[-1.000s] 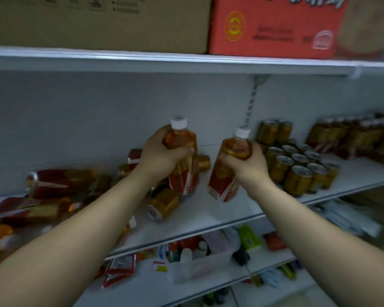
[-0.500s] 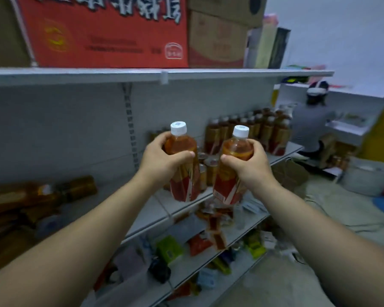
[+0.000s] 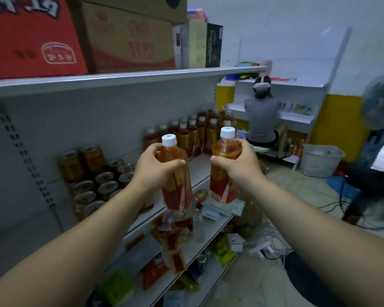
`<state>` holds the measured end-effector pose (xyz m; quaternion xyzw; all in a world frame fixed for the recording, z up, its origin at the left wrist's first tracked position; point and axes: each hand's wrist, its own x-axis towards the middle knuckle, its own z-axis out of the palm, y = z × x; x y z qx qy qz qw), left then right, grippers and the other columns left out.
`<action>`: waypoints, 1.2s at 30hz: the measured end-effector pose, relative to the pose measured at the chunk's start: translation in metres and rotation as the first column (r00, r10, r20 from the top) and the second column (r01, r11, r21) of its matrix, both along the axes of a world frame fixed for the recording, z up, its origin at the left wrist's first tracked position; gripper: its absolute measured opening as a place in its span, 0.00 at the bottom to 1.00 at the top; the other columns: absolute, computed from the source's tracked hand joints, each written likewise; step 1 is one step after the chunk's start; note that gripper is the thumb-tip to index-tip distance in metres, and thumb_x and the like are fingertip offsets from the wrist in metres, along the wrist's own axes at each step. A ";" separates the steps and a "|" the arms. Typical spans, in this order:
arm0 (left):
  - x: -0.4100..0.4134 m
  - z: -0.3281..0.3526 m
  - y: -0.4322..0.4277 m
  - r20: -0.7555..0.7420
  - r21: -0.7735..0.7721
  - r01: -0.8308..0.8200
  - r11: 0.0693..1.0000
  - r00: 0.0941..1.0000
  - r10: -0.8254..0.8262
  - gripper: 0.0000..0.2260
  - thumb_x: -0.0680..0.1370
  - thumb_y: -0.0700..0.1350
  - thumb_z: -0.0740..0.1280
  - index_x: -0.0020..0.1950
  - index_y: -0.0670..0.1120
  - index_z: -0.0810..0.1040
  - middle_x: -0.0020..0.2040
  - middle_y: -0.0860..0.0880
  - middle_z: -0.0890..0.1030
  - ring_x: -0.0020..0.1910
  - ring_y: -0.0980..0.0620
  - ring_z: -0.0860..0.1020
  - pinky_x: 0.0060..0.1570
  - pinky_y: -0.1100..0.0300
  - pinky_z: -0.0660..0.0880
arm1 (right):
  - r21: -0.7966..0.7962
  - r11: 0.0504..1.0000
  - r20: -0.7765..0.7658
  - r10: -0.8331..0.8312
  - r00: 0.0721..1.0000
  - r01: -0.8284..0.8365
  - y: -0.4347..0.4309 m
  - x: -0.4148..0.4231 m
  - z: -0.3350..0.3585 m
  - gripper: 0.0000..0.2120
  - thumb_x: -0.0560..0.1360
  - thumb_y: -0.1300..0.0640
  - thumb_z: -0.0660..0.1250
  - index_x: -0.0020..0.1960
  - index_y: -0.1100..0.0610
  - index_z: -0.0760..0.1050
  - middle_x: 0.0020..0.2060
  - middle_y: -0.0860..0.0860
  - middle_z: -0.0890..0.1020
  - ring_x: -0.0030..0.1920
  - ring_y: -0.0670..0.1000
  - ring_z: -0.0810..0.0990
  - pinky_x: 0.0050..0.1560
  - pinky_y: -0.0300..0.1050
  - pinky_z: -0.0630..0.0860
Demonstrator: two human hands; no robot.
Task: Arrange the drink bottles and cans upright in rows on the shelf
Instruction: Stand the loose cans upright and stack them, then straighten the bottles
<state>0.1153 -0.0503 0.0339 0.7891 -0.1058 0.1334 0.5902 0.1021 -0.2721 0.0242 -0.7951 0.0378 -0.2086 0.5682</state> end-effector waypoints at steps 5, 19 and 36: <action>0.074 -0.020 -0.026 -0.057 0.022 -0.014 1.000 0.998 0.016 0.20 0.60 0.53 0.77 0.48 0.56 0.75 0.45 0.56 0.81 0.45 0.57 0.80 0.40 0.60 0.75 | -0.020 1.000 -0.050 0.010 0.999 -0.011 -0.022 0.060 -0.013 0.33 0.62 0.44 0.78 0.60 0.42 0.64 0.49 0.41 0.74 0.49 0.47 0.74 0.44 0.43 0.68; 0.244 -0.070 -0.066 -0.197 0.196 -0.016 0.980 0.979 0.056 0.24 0.62 0.51 0.79 0.53 0.58 0.73 0.48 0.59 0.78 0.49 0.57 0.78 0.46 0.58 0.77 | -0.141 0.979 -0.215 0.115 0.970 -0.147 -0.056 0.239 -0.062 0.39 0.59 0.43 0.78 0.65 0.47 0.63 0.48 0.39 0.72 0.54 0.51 0.75 0.51 0.50 0.73; 0.231 -0.125 -0.121 -0.285 0.064 -0.335 0.940 0.896 0.339 0.37 0.65 0.46 0.79 0.65 0.63 0.61 0.54 0.67 0.71 0.50 0.71 0.74 0.47 0.76 0.70 | -0.414 0.679 -0.219 0.573 0.790 -0.607 -0.081 0.339 -0.086 0.39 0.68 0.45 0.72 0.74 0.50 0.58 0.69 0.50 0.67 0.68 0.52 0.67 0.66 0.48 0.65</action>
